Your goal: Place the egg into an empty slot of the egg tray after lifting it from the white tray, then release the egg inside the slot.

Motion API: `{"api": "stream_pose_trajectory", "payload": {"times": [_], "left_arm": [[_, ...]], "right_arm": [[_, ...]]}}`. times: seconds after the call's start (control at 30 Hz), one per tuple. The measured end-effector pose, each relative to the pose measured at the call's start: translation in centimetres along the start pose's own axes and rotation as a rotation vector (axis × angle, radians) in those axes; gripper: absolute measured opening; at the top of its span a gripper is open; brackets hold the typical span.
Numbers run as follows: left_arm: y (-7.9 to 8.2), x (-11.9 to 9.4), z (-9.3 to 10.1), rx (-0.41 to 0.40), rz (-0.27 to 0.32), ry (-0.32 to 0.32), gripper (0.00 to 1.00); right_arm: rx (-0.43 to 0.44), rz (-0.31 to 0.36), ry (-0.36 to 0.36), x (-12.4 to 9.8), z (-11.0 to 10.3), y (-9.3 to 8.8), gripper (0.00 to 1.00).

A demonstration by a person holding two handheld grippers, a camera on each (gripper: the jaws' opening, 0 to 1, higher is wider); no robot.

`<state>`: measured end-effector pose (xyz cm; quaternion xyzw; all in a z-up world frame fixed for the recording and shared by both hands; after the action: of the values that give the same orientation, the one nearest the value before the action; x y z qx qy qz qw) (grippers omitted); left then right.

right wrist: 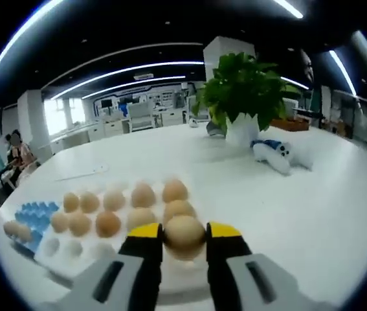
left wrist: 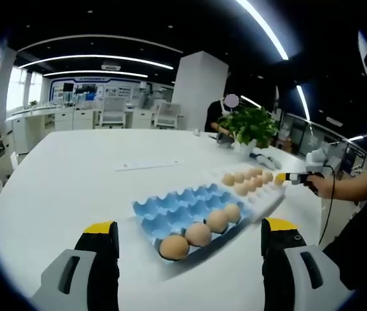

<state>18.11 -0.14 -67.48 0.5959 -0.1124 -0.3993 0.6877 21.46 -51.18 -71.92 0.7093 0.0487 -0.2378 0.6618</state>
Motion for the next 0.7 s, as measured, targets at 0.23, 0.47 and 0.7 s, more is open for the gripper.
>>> {"api": "stream_pose_trajectory", "payload": {"times": [0.23, 0.47, 0.7], "left_arm": [[0.0, -0.1, 0.0, -0.002, 0.003, 0.002, 0.91], [-0.1, -0.1, 0.0, -0.001, -0.001, 0.001, 0.91], [-0.2, -0.1, 0.0, -0.002, -0.003, 0.001, 0.91]], "right_arm": [[0.011, 0.009, 0.043, -0.8, -1.9, 0.1, 0.25], [0.013, 0.027, 0.131, -1.5, -4.5, 0.6, 0.25], [-0.001, 0.033, 0.268, -2.2, -9.1, 1.2, 0.25]]}}
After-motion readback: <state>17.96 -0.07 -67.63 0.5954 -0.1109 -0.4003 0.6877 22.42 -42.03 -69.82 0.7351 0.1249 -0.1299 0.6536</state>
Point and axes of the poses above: the point that each gripper's makers call its tool centre point, and the gripper's own axes: x roughly forward along the fingers, z roughly to its right, y roughly out of its top, the point moved 7 cm from there along -x, roughly backward along the fingers, and after that the axes turned 8 degrees about -y, right-handed, at the moved point
